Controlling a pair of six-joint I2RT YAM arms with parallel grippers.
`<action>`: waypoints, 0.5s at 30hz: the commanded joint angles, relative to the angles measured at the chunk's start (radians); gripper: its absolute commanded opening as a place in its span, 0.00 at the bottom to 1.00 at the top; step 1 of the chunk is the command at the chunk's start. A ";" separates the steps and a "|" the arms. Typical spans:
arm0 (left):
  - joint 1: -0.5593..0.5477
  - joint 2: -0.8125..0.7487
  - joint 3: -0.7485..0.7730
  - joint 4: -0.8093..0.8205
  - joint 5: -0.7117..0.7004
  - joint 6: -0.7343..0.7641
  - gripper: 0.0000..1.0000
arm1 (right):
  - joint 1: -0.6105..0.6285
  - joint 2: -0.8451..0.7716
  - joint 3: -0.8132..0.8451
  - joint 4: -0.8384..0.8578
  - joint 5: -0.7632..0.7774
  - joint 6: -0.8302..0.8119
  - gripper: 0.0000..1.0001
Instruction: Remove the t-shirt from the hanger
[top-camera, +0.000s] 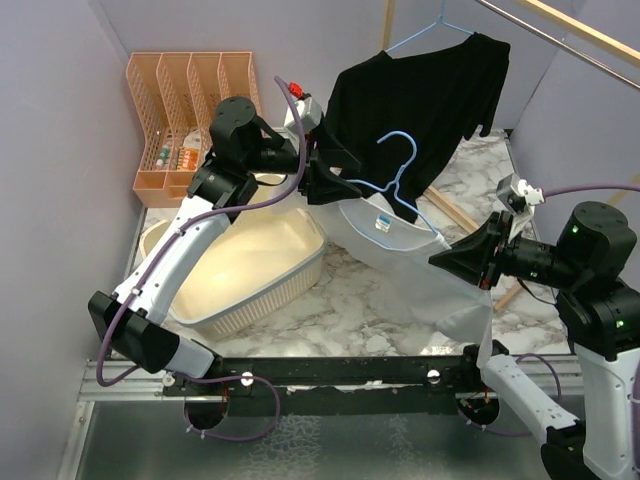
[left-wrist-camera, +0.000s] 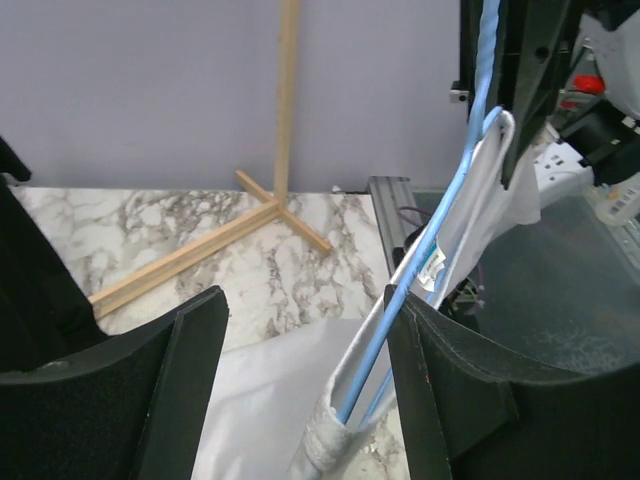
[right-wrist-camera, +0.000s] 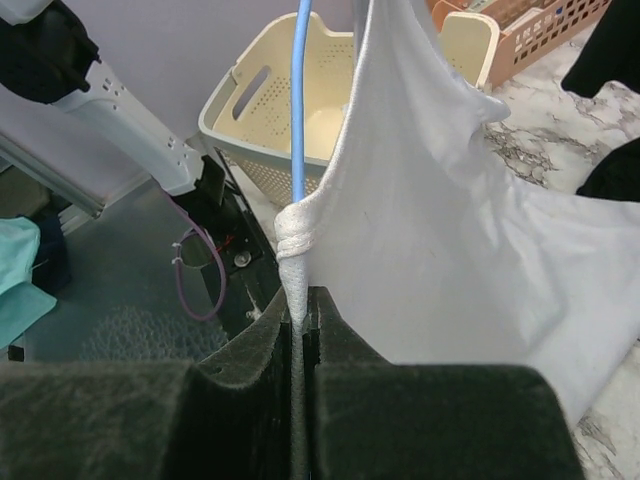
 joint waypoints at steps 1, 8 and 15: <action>-0.003 -0.004 0.015 0.120 0.147 -0.074 0.64 | -0.002 -0.016 -0.036 0.052 -0.042 -0.014 0.01; -0.022 -0.002 0.001 0.198 0.207 -0.140 0.61 | -0.004 0.000 -0.049 0.053 -0.026 -0.025 0.01; -0.031 0.022 0.008 0.174 0.228 -0.141 0.16 | -0.003 0.007 -0.048 0.063 -0.025 -0.026 0.01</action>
